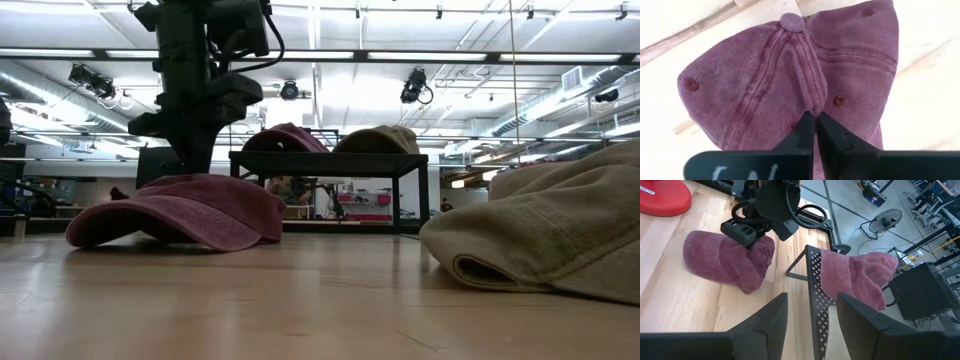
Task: Pick & Place hat
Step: Stack the red cap on top of the red cap on the shelf
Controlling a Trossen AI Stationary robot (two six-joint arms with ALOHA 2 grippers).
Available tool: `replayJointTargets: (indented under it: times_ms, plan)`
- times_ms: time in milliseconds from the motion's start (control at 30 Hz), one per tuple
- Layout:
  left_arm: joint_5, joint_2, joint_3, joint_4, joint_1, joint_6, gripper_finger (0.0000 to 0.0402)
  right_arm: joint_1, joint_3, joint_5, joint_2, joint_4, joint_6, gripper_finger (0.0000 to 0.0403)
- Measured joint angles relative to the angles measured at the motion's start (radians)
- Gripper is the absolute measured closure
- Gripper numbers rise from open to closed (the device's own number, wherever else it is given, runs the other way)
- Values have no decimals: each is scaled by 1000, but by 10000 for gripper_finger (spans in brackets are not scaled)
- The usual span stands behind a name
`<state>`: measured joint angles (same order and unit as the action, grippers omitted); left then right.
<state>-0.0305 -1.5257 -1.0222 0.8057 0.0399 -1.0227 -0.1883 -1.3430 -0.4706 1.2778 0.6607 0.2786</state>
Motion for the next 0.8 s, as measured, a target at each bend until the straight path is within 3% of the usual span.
replayJointTargets:
  times_ms: [367,800]
  plan:
    - [21,1,-59,11,0,65,397,0,0,0,0,-1,0,231]
    - [-60,1,-345,244,0,128,397,0,0,18,0,-1,0,231]
